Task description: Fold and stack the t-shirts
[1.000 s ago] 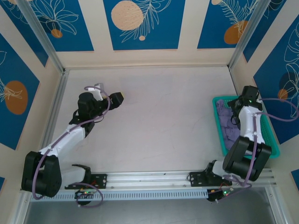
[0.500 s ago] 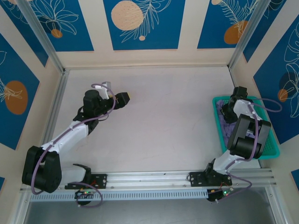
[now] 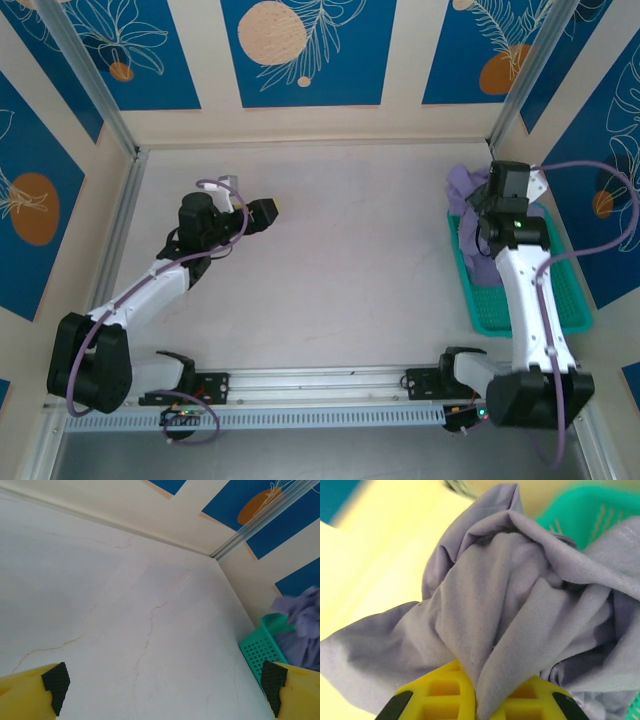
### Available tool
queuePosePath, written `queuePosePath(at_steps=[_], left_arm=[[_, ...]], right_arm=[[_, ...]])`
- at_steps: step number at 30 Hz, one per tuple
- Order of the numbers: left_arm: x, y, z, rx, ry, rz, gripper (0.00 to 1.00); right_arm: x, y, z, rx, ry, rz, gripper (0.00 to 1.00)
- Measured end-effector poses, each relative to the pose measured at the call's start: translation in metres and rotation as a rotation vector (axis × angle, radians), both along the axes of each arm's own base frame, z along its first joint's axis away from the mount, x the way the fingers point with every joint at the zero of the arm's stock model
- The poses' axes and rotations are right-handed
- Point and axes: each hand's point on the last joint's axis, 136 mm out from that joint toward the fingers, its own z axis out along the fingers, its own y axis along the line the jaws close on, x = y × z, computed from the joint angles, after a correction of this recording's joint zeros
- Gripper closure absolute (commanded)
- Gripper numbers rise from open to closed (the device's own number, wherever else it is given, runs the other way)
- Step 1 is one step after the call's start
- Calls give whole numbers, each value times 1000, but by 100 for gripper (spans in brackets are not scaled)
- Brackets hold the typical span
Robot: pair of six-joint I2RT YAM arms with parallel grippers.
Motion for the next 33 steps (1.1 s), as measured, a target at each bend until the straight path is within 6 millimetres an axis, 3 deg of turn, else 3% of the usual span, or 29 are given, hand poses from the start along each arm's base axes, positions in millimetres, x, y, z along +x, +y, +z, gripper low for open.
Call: queuePosePath(at_steps=[3,6,11,13,16,18,21,23,24,26,28,30,33], left_arm=[[-1,-2,0,-1,0,-7,0],[-3,-6,0,-2,0,-20,0],[-5,-9,1,-1,4,-29,0],[-7,-9,4,3,3,-23,0],[-12,-1,11,32,9,42,0],[-15,13,18,59,21,121,0],[-23,43,36,90,28,275,0],[-32,64,47,108,23,368,0],[-36,74,50,122,25,409,0],[-43,89,48,161,43,471,0],[-48,99,38,206,86,512,0],[-51,103,20,254,149,523,0],[-53,100,-14,323,264,496,0]], right_arm=[[-17,14,68,-59,-158,40,100],[-30,37,120,-89,-285,127,100],[-37,99,195,-81,-469,406,100],[-35,133,231,-49,-540,547,100],[-26,184,264,4,-598,728,100],[-15,216,263,33,-583,824,100],[14,265,225,81,-465,940,93],[43,292,183,116,-345,978,60],[62,304,153,130,-264,980,49],[99,314,90,148,-98,956,39],[135,306,17,166,93,887,37],[164,276,-58,179,277,776,35],[168,220,-129,178,461,628,32]])
